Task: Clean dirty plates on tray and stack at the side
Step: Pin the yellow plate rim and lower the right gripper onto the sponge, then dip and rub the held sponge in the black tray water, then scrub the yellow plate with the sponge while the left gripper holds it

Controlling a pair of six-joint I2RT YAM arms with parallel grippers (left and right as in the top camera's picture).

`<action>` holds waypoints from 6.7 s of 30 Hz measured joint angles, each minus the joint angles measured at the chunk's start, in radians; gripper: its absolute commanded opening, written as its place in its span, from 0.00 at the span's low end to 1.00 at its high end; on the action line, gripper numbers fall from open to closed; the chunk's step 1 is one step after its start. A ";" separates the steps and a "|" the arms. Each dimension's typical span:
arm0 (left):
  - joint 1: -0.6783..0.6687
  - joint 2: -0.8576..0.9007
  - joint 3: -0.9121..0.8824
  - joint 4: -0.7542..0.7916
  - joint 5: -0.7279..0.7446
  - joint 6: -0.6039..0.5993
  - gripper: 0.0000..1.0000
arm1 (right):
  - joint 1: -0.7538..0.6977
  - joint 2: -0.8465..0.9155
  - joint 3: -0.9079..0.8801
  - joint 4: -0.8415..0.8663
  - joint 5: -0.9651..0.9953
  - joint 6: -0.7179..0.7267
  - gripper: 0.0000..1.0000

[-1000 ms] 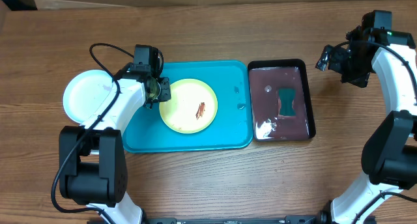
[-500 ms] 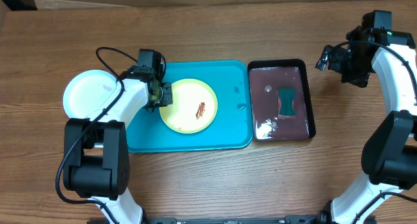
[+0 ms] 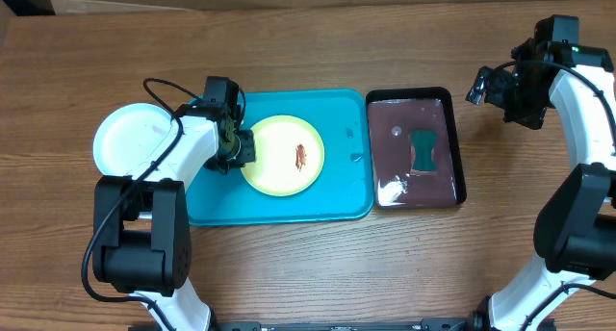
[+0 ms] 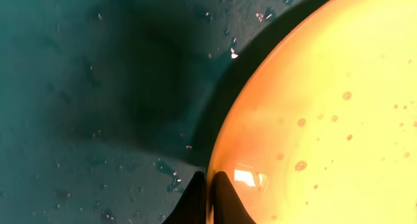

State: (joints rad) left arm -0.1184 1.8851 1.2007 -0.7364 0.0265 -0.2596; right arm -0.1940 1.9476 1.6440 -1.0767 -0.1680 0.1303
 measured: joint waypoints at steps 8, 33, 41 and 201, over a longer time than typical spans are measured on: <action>0.000 0.000 0.001 -0.003 0.003 -0.029 0.04 | -0.001 0.000 0.001 0.020 -0.098 0.007 1.00; 0.000 0.000 0.001 -0.005 0.003 -0.048 0.06 | 0.381 0.000 -0.114 -0.025 0.200 0.111 0.84; 0.000 0.000 0.001 -0.008 0.003 -0.049 0.07 | 0.385 0.000 -0.309 0.262 0.246 0.125 0.89; 0.000 0.000 -0.010 0.026 0.169 -0.154 0.04 | 0.399 -0.005 -0.122 -0.084 0.095 0.011 0.04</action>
State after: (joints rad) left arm -0.1181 1.8854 1.1908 -0.7109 0.1951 -0.4137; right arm 0.2054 1.9423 1.5223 -1.1603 -0.0731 0.1410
